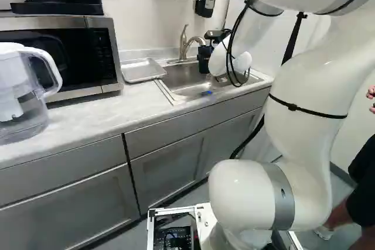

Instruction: Rinse the cup and place it in the tray

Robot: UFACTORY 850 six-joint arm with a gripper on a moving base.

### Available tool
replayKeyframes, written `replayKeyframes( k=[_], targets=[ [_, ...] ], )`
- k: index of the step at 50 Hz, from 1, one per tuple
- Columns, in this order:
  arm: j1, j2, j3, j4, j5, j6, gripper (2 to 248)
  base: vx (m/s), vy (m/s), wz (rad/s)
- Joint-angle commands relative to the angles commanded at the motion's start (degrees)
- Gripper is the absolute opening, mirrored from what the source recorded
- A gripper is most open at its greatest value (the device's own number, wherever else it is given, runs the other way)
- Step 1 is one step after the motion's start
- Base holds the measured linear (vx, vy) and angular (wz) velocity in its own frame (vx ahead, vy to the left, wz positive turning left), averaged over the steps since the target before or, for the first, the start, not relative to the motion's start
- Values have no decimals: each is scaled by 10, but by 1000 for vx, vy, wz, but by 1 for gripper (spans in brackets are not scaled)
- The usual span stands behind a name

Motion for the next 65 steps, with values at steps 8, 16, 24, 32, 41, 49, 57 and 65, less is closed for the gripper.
replayKeyframes(
  k=[8, 16, 24, 32, 41, 49, 57, 65],
  targets=[
    [0, 0, 0, 0, 0, 0, 124, 0, 0, 0],
    [1, 0, 0, 0, 0, 0, 124, 0, 0, 0],
    [3, 0, 0, 0, 0, 0, 124, 0, 0, 0],
    [7, 4, 4, 0, 0, 0, 124, 0, 0, 0],
    [13, 5, 13, 0, 0, 0, 124, 0, 0, 0],
    [20, 5, 23, 0, 0, 0, 124, 0, 0, 0],
    [29, 6, 32, 0, 0, 0, 124, 0, 0, 0],
    [42, 13, 40, 0, 0, 0, 124, 0, 0, 0]
  ],
)
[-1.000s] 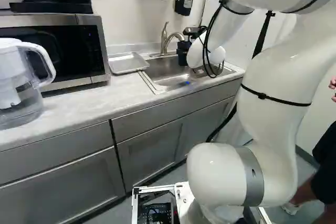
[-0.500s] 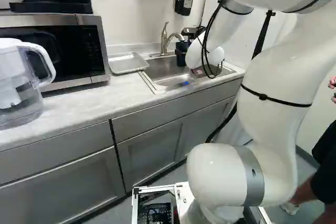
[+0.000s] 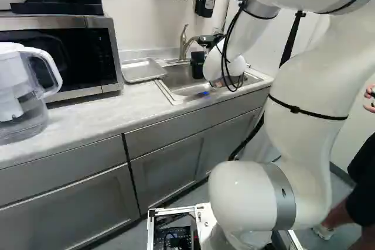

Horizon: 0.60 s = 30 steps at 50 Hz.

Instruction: Rinse the cup and place it in the tray

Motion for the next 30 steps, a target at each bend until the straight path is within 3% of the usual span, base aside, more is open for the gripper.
replayKeyframes(
  k=[30],
  targets=[
    [50, 22, 24, 0, 0, 0, 124, 0, 0, 0]
  ],
)
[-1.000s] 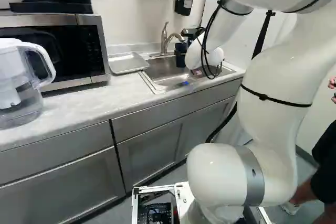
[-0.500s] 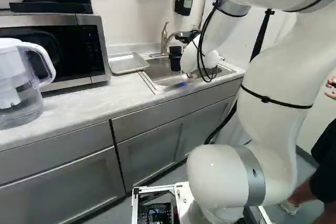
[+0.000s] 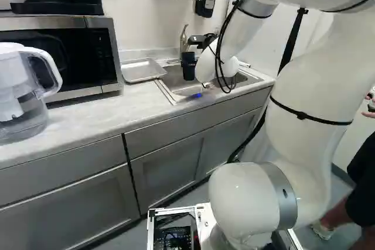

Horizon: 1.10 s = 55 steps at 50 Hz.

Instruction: Rinse the cup and place it in the tray

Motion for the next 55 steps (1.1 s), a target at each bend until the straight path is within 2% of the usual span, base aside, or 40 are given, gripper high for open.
replayKeyframes(
  k=[23, 41, 55],
  targets=[
    [40, 12, -2, 0, 0, 0, 124, 0, 0, 0],
    [47, 49, 12, 0, 1, 0, 124, 0, 0, 0],
    [55, 61, 6, 0, 15, 0, 124, 0, 0, 0]
  ],
)
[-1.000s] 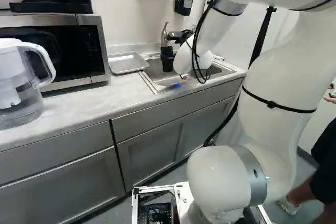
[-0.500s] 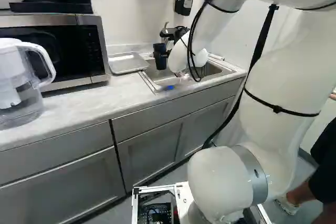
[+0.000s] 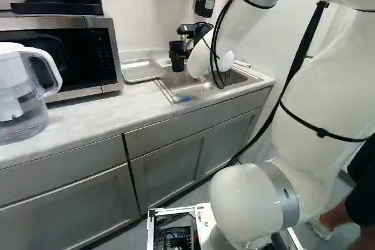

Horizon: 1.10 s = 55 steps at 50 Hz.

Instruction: Rinse the cup and place it in the tray

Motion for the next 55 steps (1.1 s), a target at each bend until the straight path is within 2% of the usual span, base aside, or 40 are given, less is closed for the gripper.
replayKeyframes(
  k=[16, 20, 37, 55],
  targets=[
    [14, -4, -6, 0, 0, 0, 124, 0, 0, 0],
    [17, -5, -8, 2, 0, 9, 124, 0, 0, 0],
    [18, -6, -8, 21, 2, 103, 124, 0, 0, 0],
    [18, -6, -8, 21, 2, 210, 124, 0, 0, 0]
  ],
)
